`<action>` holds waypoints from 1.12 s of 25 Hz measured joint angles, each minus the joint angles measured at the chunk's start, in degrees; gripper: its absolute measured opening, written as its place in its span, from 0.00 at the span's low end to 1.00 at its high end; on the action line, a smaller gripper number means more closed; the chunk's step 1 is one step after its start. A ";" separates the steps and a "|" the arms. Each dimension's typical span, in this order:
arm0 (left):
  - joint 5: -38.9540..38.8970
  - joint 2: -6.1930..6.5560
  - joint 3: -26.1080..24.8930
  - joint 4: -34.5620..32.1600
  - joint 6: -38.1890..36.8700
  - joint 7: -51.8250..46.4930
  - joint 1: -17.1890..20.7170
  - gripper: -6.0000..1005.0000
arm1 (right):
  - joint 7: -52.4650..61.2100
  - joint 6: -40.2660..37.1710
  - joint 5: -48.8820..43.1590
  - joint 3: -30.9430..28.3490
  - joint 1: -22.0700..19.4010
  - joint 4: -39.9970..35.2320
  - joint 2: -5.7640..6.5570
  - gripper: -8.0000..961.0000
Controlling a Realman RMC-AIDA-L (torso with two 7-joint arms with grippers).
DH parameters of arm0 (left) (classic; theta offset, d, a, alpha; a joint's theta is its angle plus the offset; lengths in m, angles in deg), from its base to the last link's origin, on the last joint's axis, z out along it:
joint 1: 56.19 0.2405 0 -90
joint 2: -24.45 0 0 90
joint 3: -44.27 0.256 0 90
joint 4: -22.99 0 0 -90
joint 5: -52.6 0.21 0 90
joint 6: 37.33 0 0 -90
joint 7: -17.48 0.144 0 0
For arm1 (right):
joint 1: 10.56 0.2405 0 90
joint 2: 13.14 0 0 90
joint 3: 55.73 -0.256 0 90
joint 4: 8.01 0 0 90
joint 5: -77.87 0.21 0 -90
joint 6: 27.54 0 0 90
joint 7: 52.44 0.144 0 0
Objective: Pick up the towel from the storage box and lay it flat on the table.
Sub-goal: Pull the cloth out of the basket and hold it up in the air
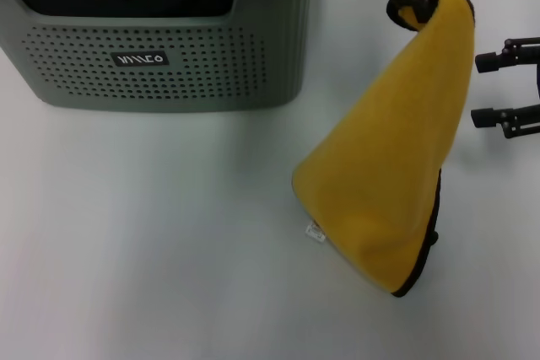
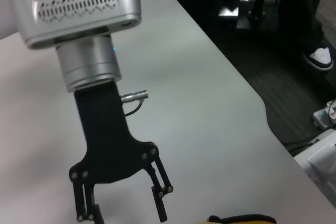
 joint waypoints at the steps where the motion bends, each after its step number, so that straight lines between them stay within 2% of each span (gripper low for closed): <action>1: 0.11 -0.04 0.00 -0.02 0.02 -0.01 -0.27 0.03 | 0.00 -0.17 -0.42 0.21 0.27 0.00 0.11 0.80; 10: 0.17 -0.50 0.01 -0.97 0.09 -1.80 -2.01 0.03 | 0.25 -1.11 -1.20 7.83 2.78 -0.89 1.23 0.80; 19: -0.07 -0.56 0.01 -4.89 0.08 -4.05 -2.42 0.03 | 0.10 -1.59 -4.12 8.67 5.94 -2.21 2.44 0.80; 23: -0.16 -0.57 0.01 -5.02 0.08 -4.16 -2.94 0.03 | 0.04 -2.60 -7.20 8.98 7.62 -2.31 2.44 0.80; 28: -0.29 -0.56 0.01 -5.04 0.24 -4.24 -3.41 0.03 | 0.63 -4.18 -9.52 11.56 9.33 -2.37 1.65 0.78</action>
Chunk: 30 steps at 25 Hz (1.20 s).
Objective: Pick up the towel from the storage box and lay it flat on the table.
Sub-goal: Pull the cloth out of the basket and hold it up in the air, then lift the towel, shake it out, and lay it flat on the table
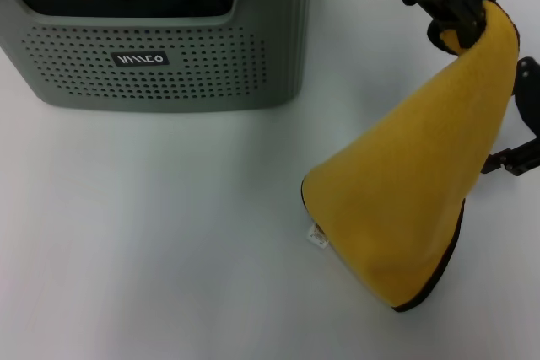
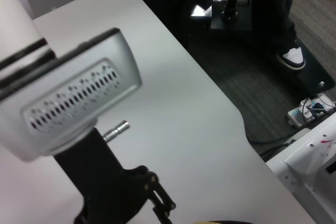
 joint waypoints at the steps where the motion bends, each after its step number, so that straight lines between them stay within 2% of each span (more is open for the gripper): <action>1: -0.02 0.01 0.00 0.00 0.04 -0.16 -0.02 0.03 | 0.05 -0.17 0.00 0.09 0.02 -0.01 -0.14 0.76; 8: 0.30 0.02 0.00 -0.01 0.15 -1.84 1.04 0.03 | 2.03 0.35 0.26 -0.63 -0.68 -1.95 -0.56 0.63; 12: 0.44 0.01 0.00 -0.01 0.22 -2.23 2.87 0.03 | 2.33 0.63 0.51 -0.98 -1.88 -3.88 -0.90 0.46; 18: -0.83 0.23 0.00 0.52 0.33 -2.64 7.37 0.03 | 1.81 0.21 0.55 -2.18 -5.93 -11.09 -2.62 0.17; 22: -3.05 0.29 0.00 1.53 0.37 -2.61 10.65 0.03 | 1.96 -0.42 0.56 -6.92 -8.04 -15.44 -4.58 0.07; 24: -4.63 0.29 -0.01 2.33 0.38 -2.60 12.07 0.03 | 1.98 -1.27 0.69 -9.22 -8.55 -16.75 -5.12 0.02; 30: -10.69 0.30 -0.01 5.58 0.45 -3.40 17.26 0.03 | 2.83 -4.85 3.87 -17.66 -9.92 -21.23 -6.38 0.02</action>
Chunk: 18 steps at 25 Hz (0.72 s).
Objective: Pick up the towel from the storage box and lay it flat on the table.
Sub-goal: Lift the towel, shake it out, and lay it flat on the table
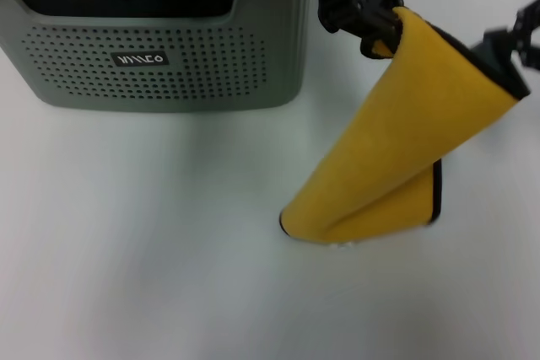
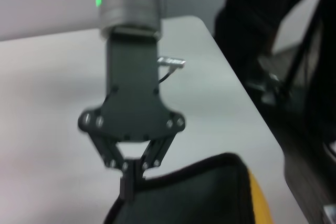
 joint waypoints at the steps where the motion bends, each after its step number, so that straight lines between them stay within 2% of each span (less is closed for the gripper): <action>1: -1.92 0.00 0.00 0.05 0.00 -0.42 1.73 0.03 | 0.47 -0.39 1.35 -0.90 -0.34 -1.02 -0.13 0.02; 5: -9.65 0.07 0.00 0.09 0.05 -1.55 8.18 0.03 | 2.47 0.20 6.22 -1.86 -1.87 -5.10 -0.71 0.02; 10: -20.98 0.13 0.00 -0.30 0.10 -2.37 17.59 0.03 | 5.36 4.20 11.13 -1.80 -3.31 -11.83 -2.46 0.02; 13: -27.70 0.11 0.00 -1.12 0.11 -2.35 23.58 0.04 | 8.63 6.05 11.35 -1.33 -2.18 -14.81 -3.11 0.02; 14: -29.86 0.10 0.00 -2.24 0.10 -2.18 26.20 0.04 | 10.26 7.31 11.22 -1.20 -1.11 -16.26 -3.71 0.02; 18: -34.93 0.18 0.01 -6.25 0.10 -1.38 32.66 0.04 | 12.25 10.76 11.04 0.75 0.66 -17.80 -4.11 0.02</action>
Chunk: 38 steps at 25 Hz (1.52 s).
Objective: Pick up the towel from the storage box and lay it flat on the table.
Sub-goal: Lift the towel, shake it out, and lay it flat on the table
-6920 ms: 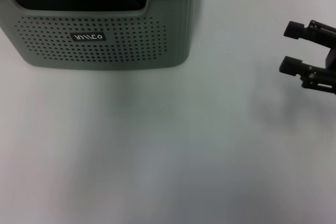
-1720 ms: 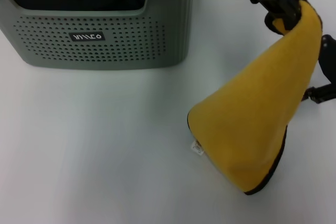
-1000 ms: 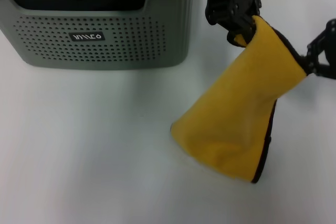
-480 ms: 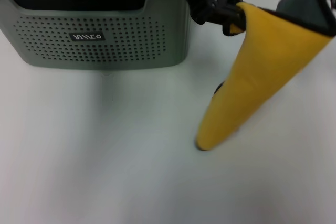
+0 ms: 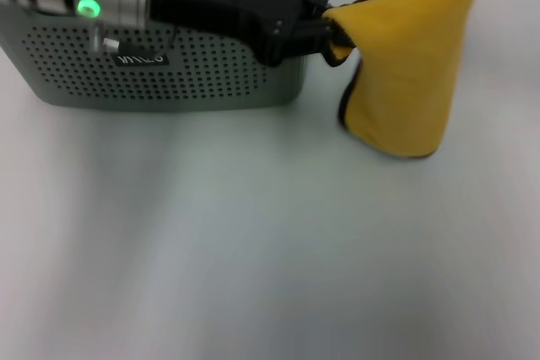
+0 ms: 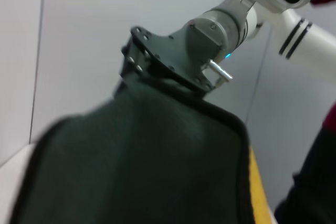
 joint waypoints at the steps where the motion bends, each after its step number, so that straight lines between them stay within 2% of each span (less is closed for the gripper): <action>1: -1.15 0.01 -0.01 -0.76 0.00 0.36 1.55 0.04 | 0.38 1.33 -0.03 1.15 0.53 -0.01 0.03 0.02; 4: -2.97 0.01 -0.06 -2.73 0.02 1.88 5.48 0.04 | 1.13 5.52 -0.07 4.68 2.29 -0.03 0.07 0.02; 9: -4.52 -0.03 -0.10 -6.41 1.90 3.41 9.71 0.06 | 2.90 10.91 -1.40 9.46 6.08 0.15 0.01 0.02; 14: -4.90 -0.06 -0.09 -9.12 4.60 4.33 12.20 0.09 | 3.54 14.20 -4.12 11.33 9.34 0.18 -1.01 0.02; 18: -5.35 -0.08 -0.10 -10.49 6.09 4.60 13.33 0.10 | 4.10 15.01 -4.52 11.89 10.80 0.36 -1.53 0.02; 23: -6.10 -0.07 -0.10 -11.11 7.33 4.73 14.42 0.12 | 4.94 15.21 -4.53 11.96 11.97 0.39 -1.62 0.02; 38: -5.86 -0.12 -0.09 -11.55 7.55 4.68 15.35 0.11 | 6.32 15.05 -3.96 11.91 12.17 -1.85 -2.25 0.02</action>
